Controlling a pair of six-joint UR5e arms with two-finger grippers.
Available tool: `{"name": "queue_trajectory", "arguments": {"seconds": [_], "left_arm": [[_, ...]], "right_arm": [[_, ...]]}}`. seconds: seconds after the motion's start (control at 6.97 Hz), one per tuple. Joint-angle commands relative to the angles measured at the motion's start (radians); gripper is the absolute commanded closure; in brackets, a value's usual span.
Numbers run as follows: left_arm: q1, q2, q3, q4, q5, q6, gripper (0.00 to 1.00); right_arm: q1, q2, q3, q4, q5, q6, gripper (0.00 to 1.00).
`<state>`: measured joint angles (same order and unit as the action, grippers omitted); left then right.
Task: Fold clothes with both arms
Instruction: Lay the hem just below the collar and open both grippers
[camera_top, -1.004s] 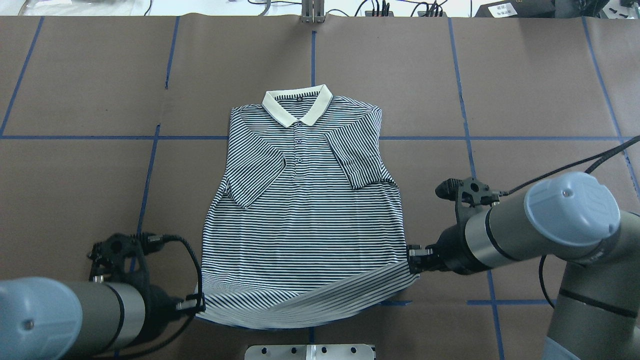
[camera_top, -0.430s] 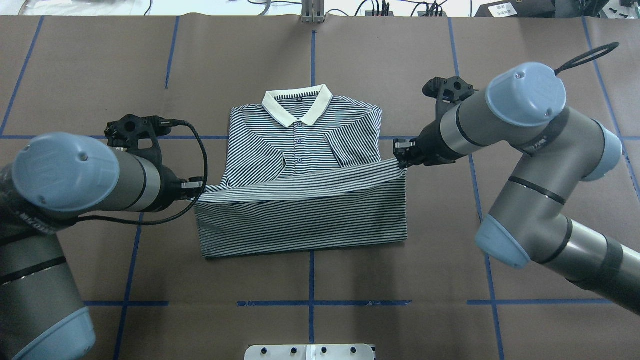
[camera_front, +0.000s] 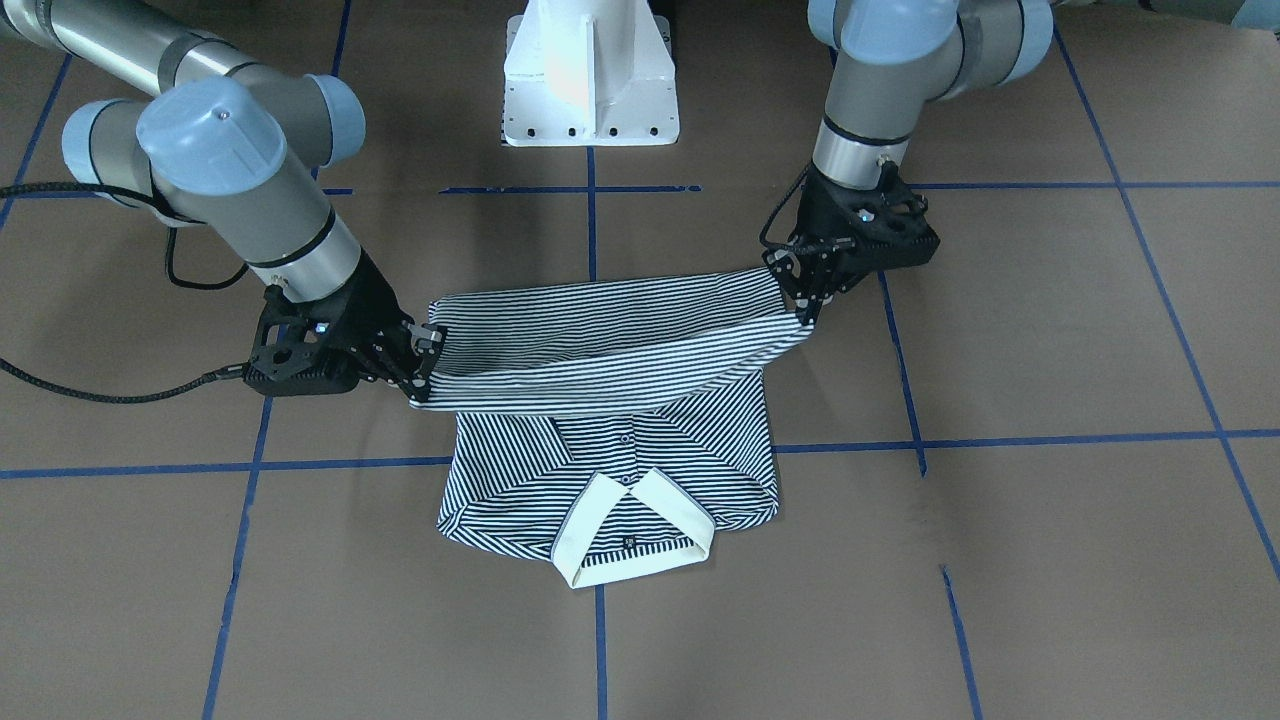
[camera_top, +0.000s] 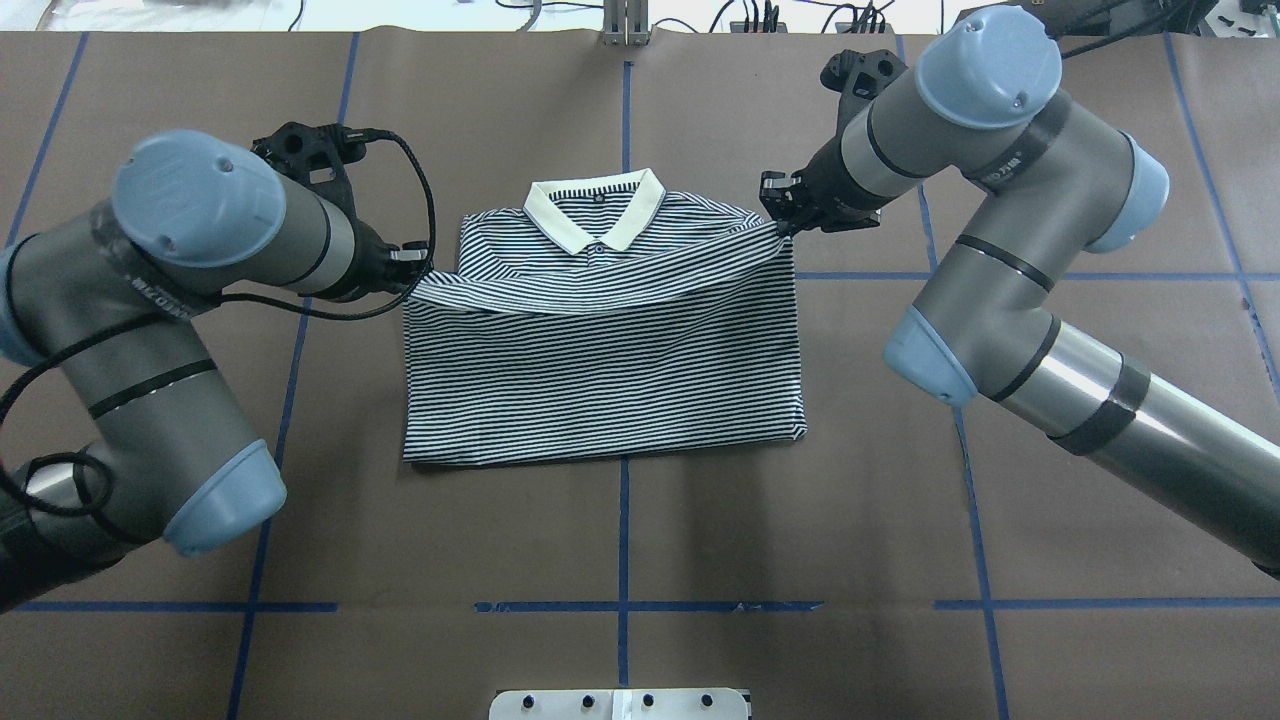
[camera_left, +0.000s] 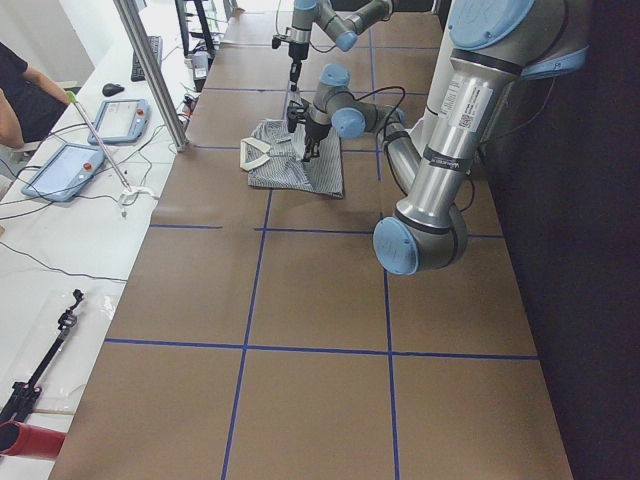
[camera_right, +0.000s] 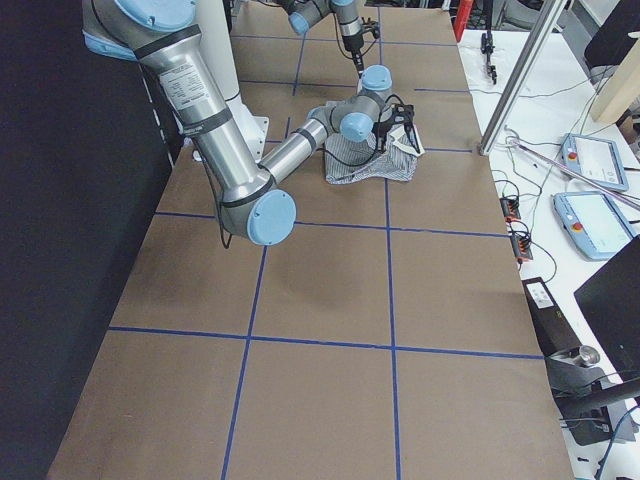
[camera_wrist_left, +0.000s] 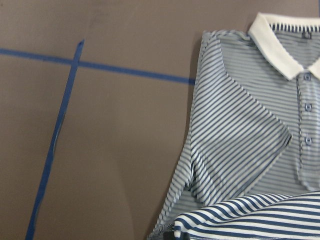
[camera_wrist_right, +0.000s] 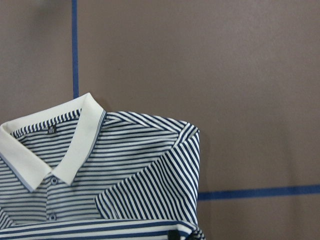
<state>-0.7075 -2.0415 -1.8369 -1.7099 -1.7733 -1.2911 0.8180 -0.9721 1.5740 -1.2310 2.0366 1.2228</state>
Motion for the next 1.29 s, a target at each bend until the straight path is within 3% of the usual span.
{"name": "queue_trajectory", "arguments": {"seconds": [0.0, 0.14, 0.29, 1.15], "left_arm": [[-0.075, -0.032, 0.241, -0.231, -0.011, 0.033, 1.00], [-0.078, -0.061, 0.340, -0.293, -0.011, 0.033, 1.00], [-0.081, -0.063, 0.375, -0.321, -0.009, 0.033, 1.00], [-0.079, -0.132, 0.416, -0.313, -0.011, 0.022, 1.00]], "right_arm": [[0.024, 0.082, -0.209, 0.117, 0.001, 0.000, 1.00], [0.026, 0.096, -0.260, 0.123, 0.001, -0.002, 1.00], [0.027, 0.102, -0.305, 0.146, 0.001, -0.002, 1.00], [0.033, 0.159, -0.373, 0.163, 0.001, -0.002, 1.00]]}}
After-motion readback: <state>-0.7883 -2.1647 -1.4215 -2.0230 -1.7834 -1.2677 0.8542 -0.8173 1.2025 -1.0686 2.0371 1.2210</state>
